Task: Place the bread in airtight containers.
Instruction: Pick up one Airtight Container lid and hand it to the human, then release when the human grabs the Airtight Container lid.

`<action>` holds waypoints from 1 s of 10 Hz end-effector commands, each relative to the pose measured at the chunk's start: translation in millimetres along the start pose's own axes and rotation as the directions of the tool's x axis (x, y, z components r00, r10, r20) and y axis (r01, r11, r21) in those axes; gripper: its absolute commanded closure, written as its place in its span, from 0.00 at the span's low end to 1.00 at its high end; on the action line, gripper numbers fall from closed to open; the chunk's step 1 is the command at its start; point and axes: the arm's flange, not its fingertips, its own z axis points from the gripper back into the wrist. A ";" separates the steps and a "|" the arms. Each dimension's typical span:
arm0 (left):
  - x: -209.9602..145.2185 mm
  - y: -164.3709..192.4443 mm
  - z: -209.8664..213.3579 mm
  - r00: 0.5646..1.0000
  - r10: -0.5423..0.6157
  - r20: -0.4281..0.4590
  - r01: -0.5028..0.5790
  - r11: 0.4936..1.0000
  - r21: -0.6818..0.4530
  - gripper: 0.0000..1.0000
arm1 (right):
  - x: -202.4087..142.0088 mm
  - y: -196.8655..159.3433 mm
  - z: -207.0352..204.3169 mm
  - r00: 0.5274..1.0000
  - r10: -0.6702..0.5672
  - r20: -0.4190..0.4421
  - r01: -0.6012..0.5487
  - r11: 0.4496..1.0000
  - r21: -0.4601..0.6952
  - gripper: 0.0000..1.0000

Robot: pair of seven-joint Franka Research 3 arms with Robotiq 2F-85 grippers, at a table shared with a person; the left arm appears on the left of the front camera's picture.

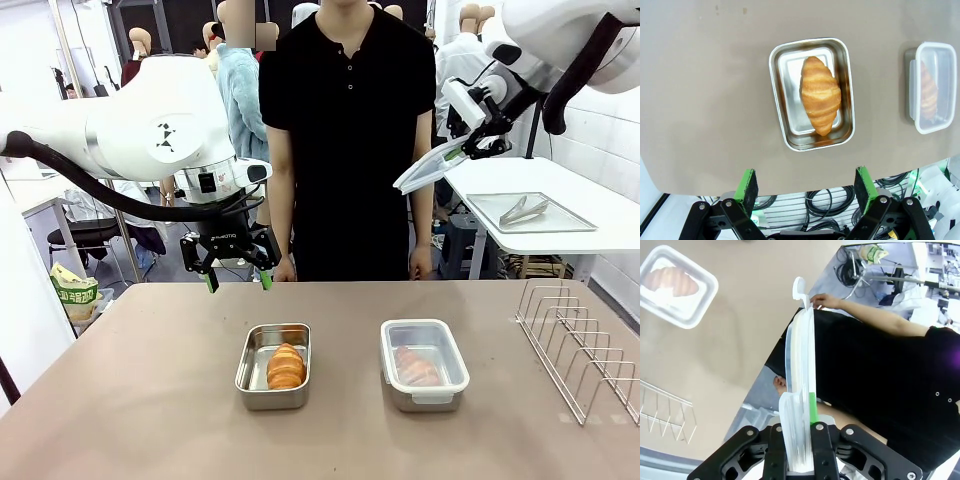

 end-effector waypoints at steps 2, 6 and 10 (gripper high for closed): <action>-1.4 1.4 1.0 1.000 0.001 0.003 -0.001 1.000 0.004 0.00 | 3.3 6.1 3.5 1.000 -0.001 0.006 0.001 1.000 -0.006 1.00; -1.4 1.4 1.0 1.000 0.001 0.003 -0.001 1.000 0.004 0.00 | 3.3 6.1 3.5 1.000 -0.001 0.006 0.001 1.000 -0.006 1.00; -1.4 1.4 1.0 1.000 0.001 0.003 -0.001 1.000 0.004 0.00 | 3.3 6.1 3.5 1.000 -0.001 0.006 0.001 1.000 -0.006 1.00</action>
